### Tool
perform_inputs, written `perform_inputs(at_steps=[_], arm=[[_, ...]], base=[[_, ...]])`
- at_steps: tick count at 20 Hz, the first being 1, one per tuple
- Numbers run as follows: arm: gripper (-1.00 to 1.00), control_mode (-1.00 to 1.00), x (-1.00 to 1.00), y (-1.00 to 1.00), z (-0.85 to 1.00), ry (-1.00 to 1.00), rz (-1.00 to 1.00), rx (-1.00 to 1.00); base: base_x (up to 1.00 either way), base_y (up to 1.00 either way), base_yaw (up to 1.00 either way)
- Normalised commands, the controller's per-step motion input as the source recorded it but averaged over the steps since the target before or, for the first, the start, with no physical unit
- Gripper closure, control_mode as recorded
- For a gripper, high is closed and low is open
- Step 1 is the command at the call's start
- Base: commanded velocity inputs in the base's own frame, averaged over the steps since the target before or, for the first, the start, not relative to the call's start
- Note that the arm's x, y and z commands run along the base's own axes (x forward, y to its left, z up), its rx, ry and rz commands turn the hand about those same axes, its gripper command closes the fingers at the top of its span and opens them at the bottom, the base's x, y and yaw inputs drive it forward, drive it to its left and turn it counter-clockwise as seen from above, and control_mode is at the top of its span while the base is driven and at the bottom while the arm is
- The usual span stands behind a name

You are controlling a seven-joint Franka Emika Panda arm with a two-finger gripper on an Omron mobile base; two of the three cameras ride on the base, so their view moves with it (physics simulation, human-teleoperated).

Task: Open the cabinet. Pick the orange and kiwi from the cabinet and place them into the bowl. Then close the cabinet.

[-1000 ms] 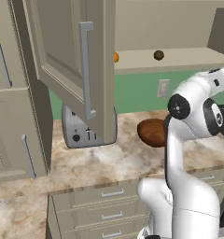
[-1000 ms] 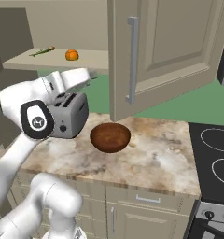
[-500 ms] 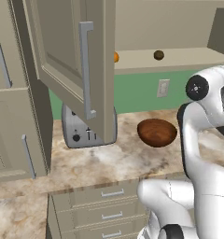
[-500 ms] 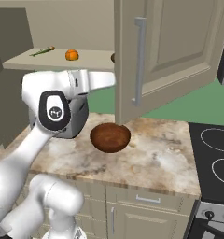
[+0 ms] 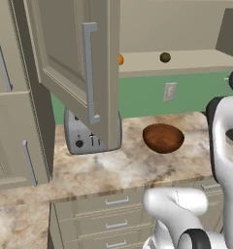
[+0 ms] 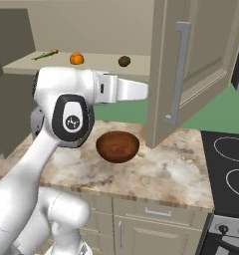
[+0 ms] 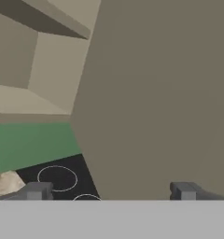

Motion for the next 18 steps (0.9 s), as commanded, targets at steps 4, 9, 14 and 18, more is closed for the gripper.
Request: perform_inputs(at_steps=[4, 9, 14, 18], arm=[[-1.0, -1.0, -0.16, 0.93, -0.01, -0.02, 0.1, -0.07], [-1.0, -1.0, -0.06, 1.0, 0.04, 0.06, 0.27, 0.0], [-1.0, -1.0, 0.0, 0.58, 0.4, 0.18, 0.31, 0.11], [-1.0, -1.0, 0.0, 0.23, 0.29, 0.19, 0.29, 0.2]], base=[[0.0, 0.0, 0.0], [0.0, 0.0, 0.0], [0.0, 0.0, 0.0], [0.0, 0.0, 0.0]])
